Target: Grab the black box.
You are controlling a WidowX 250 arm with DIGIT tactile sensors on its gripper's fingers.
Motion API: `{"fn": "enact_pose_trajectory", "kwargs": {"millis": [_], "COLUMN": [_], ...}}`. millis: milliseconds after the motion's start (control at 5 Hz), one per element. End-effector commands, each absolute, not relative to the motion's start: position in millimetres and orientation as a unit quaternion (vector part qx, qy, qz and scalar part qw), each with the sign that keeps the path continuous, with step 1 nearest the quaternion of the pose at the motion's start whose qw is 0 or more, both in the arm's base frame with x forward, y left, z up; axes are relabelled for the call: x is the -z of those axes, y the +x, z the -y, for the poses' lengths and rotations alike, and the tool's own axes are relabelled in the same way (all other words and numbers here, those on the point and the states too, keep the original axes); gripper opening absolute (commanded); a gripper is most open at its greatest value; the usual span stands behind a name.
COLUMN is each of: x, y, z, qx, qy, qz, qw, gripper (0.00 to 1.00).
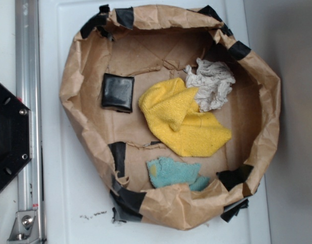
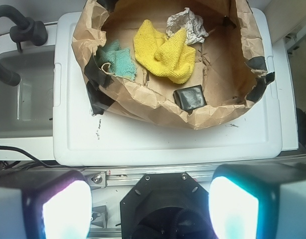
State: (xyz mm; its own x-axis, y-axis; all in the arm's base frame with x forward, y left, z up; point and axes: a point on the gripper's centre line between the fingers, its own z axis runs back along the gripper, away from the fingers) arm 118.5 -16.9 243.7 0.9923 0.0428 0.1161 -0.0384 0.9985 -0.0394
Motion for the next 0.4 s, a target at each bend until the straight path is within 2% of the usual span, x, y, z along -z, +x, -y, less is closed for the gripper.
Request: {"fn": "enact_pose_trajectory", "kwargs": {"millis": [0, 200], "x": [-243.7, -214.5], "y": [118.5, 156.5], "z": [16.9, -33.1], "qx": [-0.02, -0.051], "qy": [-0.019, 0.024], "qz": [0.059, 0.037], "qw": [0.998, 0.998], "gripper": [1.0, 1.0]}}
